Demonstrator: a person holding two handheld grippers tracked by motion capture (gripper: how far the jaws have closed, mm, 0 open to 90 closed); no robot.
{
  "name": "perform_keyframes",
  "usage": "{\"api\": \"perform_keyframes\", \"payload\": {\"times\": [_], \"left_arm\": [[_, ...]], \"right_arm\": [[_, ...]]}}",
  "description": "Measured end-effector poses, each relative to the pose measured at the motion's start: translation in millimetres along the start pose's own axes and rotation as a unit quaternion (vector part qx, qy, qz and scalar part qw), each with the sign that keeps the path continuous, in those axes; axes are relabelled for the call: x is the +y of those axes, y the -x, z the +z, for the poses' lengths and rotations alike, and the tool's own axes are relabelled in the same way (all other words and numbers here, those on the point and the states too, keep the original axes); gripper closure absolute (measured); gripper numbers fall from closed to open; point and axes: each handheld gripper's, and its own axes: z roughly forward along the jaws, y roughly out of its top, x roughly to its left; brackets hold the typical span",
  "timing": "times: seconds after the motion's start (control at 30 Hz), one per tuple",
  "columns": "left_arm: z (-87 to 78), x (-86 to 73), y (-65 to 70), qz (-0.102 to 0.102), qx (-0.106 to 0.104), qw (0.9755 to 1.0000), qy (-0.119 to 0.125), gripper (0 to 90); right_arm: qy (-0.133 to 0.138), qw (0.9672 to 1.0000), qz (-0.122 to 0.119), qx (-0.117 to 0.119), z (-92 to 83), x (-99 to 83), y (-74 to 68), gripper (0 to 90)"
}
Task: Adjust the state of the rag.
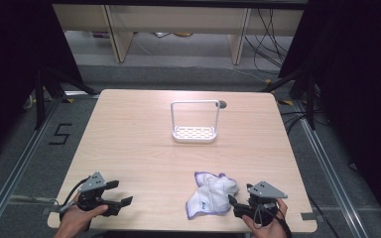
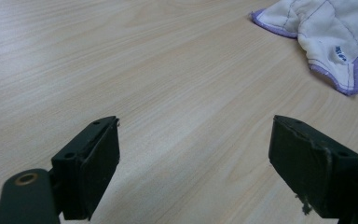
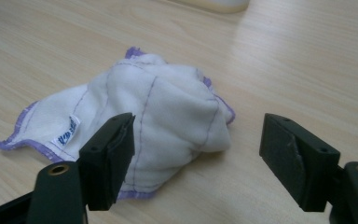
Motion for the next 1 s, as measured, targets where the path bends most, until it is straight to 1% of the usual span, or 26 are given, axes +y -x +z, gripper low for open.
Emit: {"api": "perform_keyframes", "payload": {"times": [0.03,0.07,0.1,0.13,0.2,0.23,0.27,0.3,0.33,0.37,0.4,0.43,0.47,0.5,0.53,0.57,0.6,0.67,0.7,0.73,0.77,0.8,0.9,0.97,1.0], "left_arm": [[0.0,0.0,0.1,0.0,0.0,1.0,0.001,15.8],[0.0,-0.3,0.0,0.002,0.0,1.0,0.002,15.8],[-0.7,0.2,0.0,0.004,0.001,1.0,-0.003,15.8],[-0.9,0.4,0.2,0.004,0.002,1.0,-0.005,15.8],[-0.2,0.1,-0.4,0.004,-0.001,1.0,0.001,15.8],[-0.1,0.1,-0.5,0.004,0.0,1.0,0.001,15.8],[-0.1,0.1,-0.2,0.004,0.002,1.0,0.002,15.8],[0.2,-0.2,0.0,0.003,0.003,1.0,0.004,15.8],[0.1,-0.1,0.0,0.004,0.002,1.0,0.003,15.8],[0.3,0.1,0.0,0.003,0.002,1.0,0.004,15.8],[0.5,0.2,-0.2,0.002,0.0,1.0,0.002,15.8],[0.4,0.7,0.0,0.001,0.001,1.0,-0.003,15.8],[1.0,0.4,0.0,0.001,0.001,1.0,-0.001,15.8],[1.9,-0.4,-0.1,0.002,0.0,1.0,0.005,15.8],[1.9,-0.3,-0.2,0.002,0.0,1.0,0.004,15.8],[1.1,0.6,-0.3,0.001,0.0,1.0,-0.003,15.8],[1.6,0.7,0.0,-0.002,0.001,1.0,-0.001,15.8],[1.7,0.5,-0.3,0.0,0.001,1.0,-0.002,15.8],[1.5,0.4,-0.5,0.001,0.002,1.0,-0.005,15.8],[1.6,0.4,-0.5,0.0,0.002,1.0,-0.004,15.8],[1.8,0.4,-0.5,0.0,0.002,1.0,-0.005,15.8],[1.8,0.5,-0.5,0.0,0.003,1.0,-0.005,15.8],[1.7,0.4,-0.6,0.001,0.002,1.0,-0.006,15.8],[2.7,-0.2,-0.5,-0.003,0.002,1.0,0.0,15.8],[2.8,-0.3,-0.6,-0.004,0.003,1.0,0.001,15.8]], "right_arm": [[0.003,1.0,-0.001,0.001,-0.3,0.5,-1.0,28.1],[-0.001,0.9999,-0.002,0.015,-0.7,1.4,-1.3,28.2],[0.0,0.9999,-0.008,0.008,-1.8,2.0,-2.4,28.6],[-0.001,0.9999,-0.007,0.009,-2.5,2.6,-4.0,29.4],[0.002,0.9999,-0.011,0.012,-3.3,4.9,-6.0,30.6],[0.002,0.9999,-0.002,0.014,-3.5,5.7,-8.0,30.8],[0.006,0.9998,-0.014,0.016,-3.2,6.9,-7.4,31.6],[0.007,0.9995,-0.015,0.025,-2.9,8.0,-8.4,32.2],[0.01,0.9995,-0.018,0.023,-3.0,9.0,-9.1,32.2],[0.004,0.9995,-0.016,0.027,-3.6,10.3,-10.2,32.4],[0.009,0.9993,-0.02,0.031,-2.4,12.2,-11.1,32.7],[0.008,0.9992,-0.025,0.031,-1.9,14.1,-11.9,32.8],[0.009,0.9991,-0.022,0.036,-0.4,15.7,-13.5,32.8],[0.007,0.9988,-0.033,0.036,-0.4,18.3,-13.4,32.8],[0.005,0.9989,-0.024,0.039,-0.4,20.1,-16.0,32.9],[0.009,0.9986,-0.034,0.041,0.9,22.2,-15.6,33.0],[0.006,0.9983,-0.041,0.041,1.8,25.4,-16.5,33.0],[0.005,0.9979,-0.042,0.049,3.8,30.1,-19.9,33.0],[0.001,0.9974,-0.046,0.054,4.8,32.6,-21.1,33.0],[0.003,0.9971,-0.05,0.058,7.6,35.2,-22.8,33.0],[-0.004,0.9974,-0.039,0.061,8.2,36.3,-26.2,33.0],[-0.001,0.9964,-0.056,0.063,11.6,39.1,-25.4,33.1],[-0.005,0.995,-0.073,0.068,20.7,45.2,-30.1,33.8],[-0.007,0.9937,-0.085,0.072,27.5,48.8,-32.4,34.6],[-0.013,0.9936,-0.082,0.076,29.2,50.0,-33.9,34.6]]}}
